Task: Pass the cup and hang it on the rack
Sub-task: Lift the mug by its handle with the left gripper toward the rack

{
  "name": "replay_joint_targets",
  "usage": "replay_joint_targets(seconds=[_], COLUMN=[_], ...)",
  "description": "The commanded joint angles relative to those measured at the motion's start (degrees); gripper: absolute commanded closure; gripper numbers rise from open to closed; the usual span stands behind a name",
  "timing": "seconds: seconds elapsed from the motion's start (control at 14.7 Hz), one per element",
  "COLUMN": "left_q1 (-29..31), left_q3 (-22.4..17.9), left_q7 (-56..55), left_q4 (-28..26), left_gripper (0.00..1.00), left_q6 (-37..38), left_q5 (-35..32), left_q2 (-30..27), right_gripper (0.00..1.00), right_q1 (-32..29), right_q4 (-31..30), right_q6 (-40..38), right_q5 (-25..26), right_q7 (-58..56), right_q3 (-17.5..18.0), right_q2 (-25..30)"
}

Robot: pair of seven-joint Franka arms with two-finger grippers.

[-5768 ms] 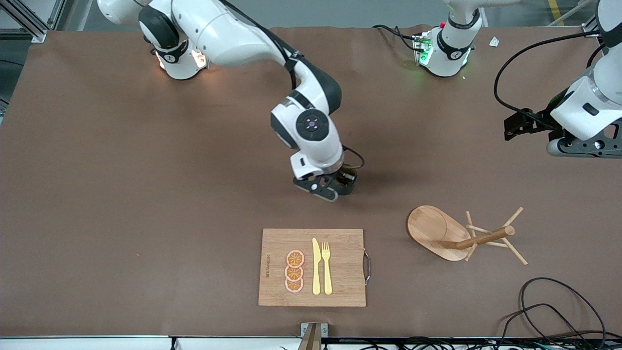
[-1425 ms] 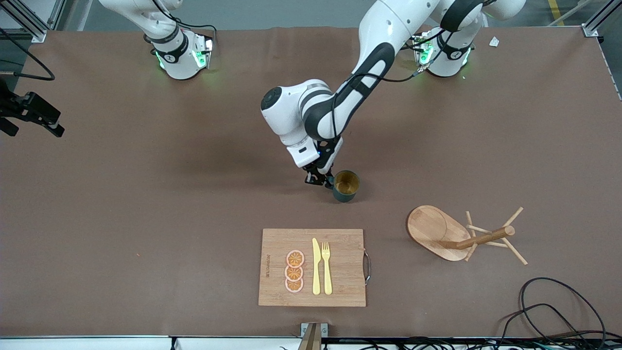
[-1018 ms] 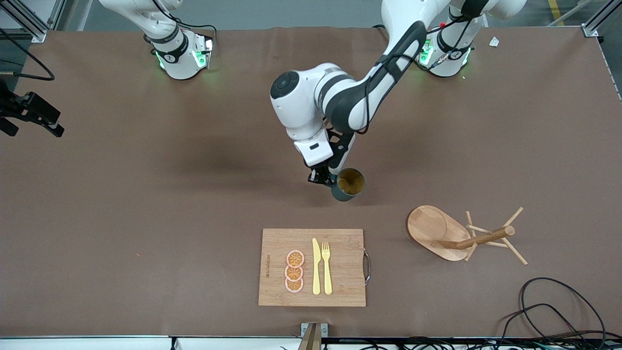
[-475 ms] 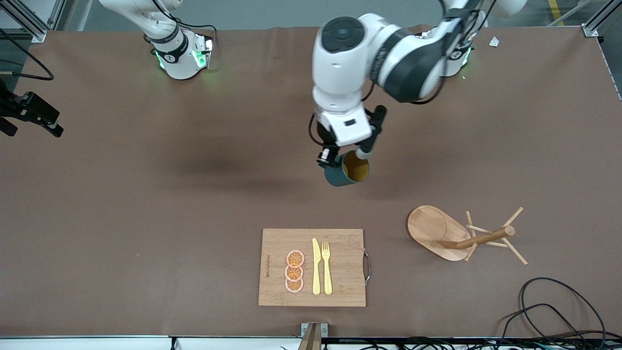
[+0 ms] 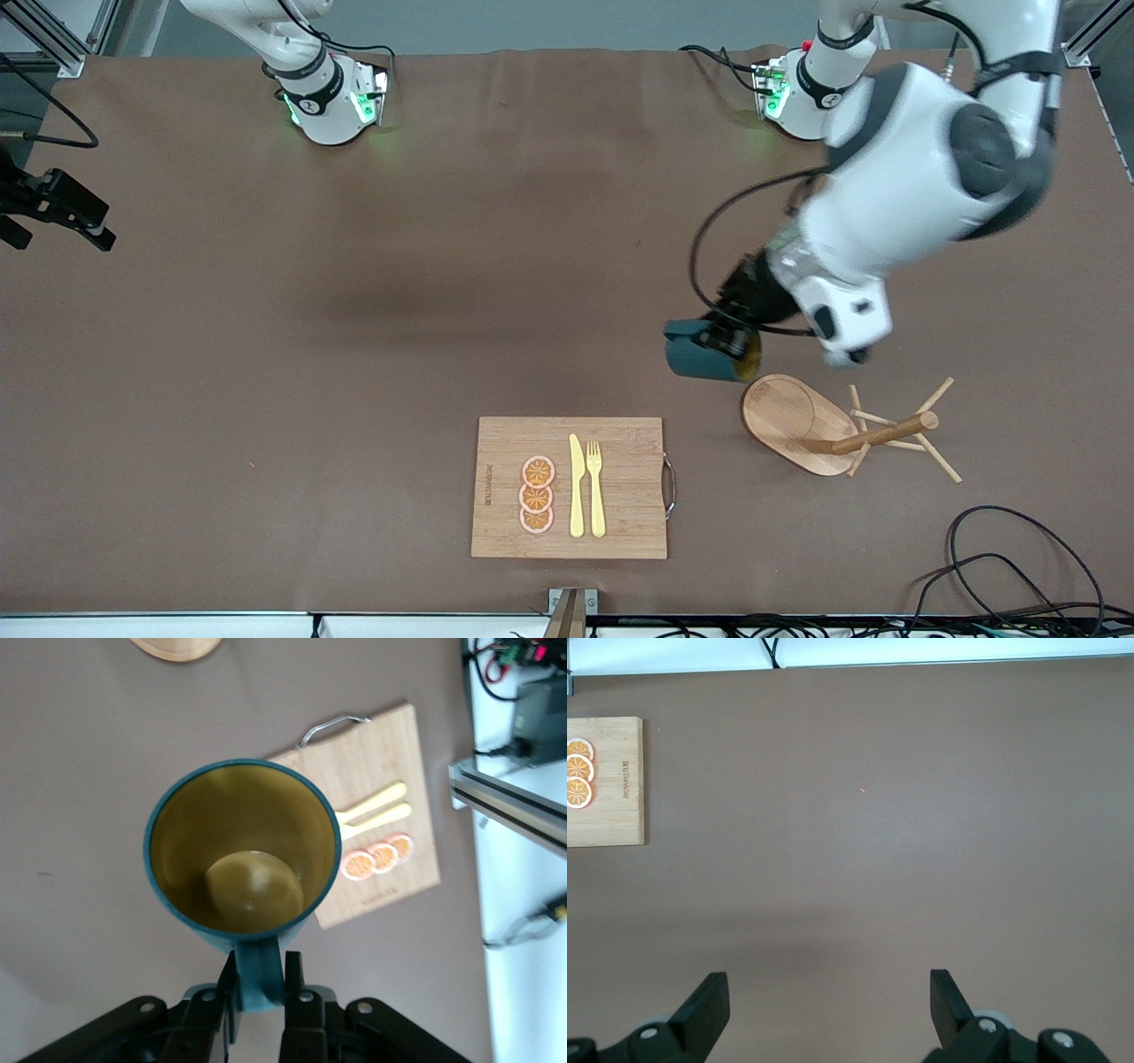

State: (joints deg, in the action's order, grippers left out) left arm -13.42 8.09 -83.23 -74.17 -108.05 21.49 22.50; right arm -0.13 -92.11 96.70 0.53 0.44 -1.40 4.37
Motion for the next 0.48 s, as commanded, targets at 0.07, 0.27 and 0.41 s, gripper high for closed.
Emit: replay_joint_targets(seconds=[0.07, 0.27, 0.41], left_q1=[7.52, 12.18, 15.26], left_q3=[0.61, 0.61, 0.53], left_q7=[9.38, 19.38, 27.73], left_q4=[-1.41, -1.41, -1.50], left_gripper=[1.00, 1.00, 1.00], left_q6=[0.47, 3.63, 5.38], left_q5=[12.67, 20.32, 27.43], left_q2=[-0.36, 2.18, 4.47], right_gripper=[0.00, 0.00, 0.00], right_q1=[0.30, 0.74, 0.83], right_q4=[0.88, 0.97, 1.41], right_q6=[-0.11, -0.11, -0.11], right_q5=[0.79, 0.96, 0.88], right_q7=[-0.53, -0.71, -0.62], right_q3=[0.00, 0.00, 0.00], right_q2=[-0.06, -0.06, -0.15])
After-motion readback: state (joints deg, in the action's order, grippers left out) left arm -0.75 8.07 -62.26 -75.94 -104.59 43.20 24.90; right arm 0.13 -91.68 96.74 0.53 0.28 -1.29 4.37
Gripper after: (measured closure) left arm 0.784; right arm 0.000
